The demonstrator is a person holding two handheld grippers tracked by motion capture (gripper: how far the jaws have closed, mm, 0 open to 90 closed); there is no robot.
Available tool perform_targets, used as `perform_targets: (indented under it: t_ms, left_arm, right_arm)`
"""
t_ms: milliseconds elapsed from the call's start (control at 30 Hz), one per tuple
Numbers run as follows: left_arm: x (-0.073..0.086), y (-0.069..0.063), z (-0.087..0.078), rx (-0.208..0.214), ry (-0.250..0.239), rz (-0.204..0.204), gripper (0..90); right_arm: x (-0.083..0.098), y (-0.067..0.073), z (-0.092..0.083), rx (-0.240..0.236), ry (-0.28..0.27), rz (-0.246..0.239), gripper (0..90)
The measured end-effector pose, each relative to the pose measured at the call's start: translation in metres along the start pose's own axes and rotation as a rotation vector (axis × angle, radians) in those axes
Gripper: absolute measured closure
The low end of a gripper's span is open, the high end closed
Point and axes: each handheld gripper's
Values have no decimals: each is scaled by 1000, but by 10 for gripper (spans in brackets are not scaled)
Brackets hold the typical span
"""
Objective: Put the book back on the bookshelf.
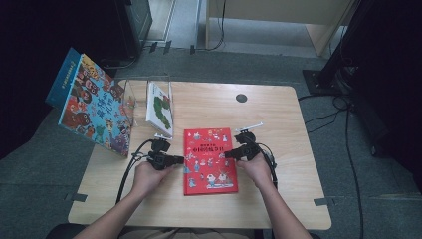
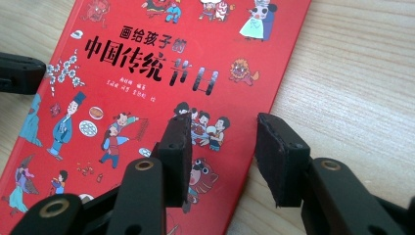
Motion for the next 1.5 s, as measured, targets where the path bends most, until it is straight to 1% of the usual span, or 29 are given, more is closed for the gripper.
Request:
perform_targets:
  t_ms: [200,267,367,500,567,600,633,733,833,900,1100,1200,1300,1500]
  left_arm:
    - [0,0,0,2,4,3,873]
    - [0,-1,0,-1,2,5,873]
    - [1,-1,0,-3,-1,10,875]
    - [1,-2,0,-10,-2,16,879]
    - [1,-3,0,-14,-4,20,893]
    - [1,-3,0,-14,-4,20,892]
    - [1,-3,0,-12,-3,19,893]
    - [1,-3,0,-10,-2,18,892]
    - [1,-2,0,-8,-3,14,892]
    - [1,-2,0,-5,-3,12,891]
    - [1,-2,0,-4,-4,15,888]
    - [1,-1,0,-3,-9,17,874]
    - [0,-1,1,2,-5,10,871]
    - [0,0,1,5,-2,6,870]
  right_arm:
    - [-2,-7,5,7,33,62,577]
    - [-3,-7,6,4,27,83,582]
    - [-7,-7,7,9,30,128,587]
    - [-13,-7,9,9,54,197,592]
    - [-15,-6,9,22,72,196,592]
    - [-16,-5,9,24,77,208,593]
    - [-17,-6,9,18,76,221,596]
    - [-18,-7,7,10,78,237,601]
    - [-18,-7,6,6,77,239,614]
    - [-19,-6,3,6,71,222,627]
    - [-21,-3,-9,-34,46,208,632]
    - [-24,0,-14,-38,43,197,632]
    - [-26,3,-19,-46,45,185,629]
    - [-32,12,-29,-75,34,171,625]
Point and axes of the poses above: each handheld gripper's, and its own axes: z roughly forward along the jaws, x roughly out of its underside, y roughly to its left, and after that the axes turned 12 degrees about -x, right-handed
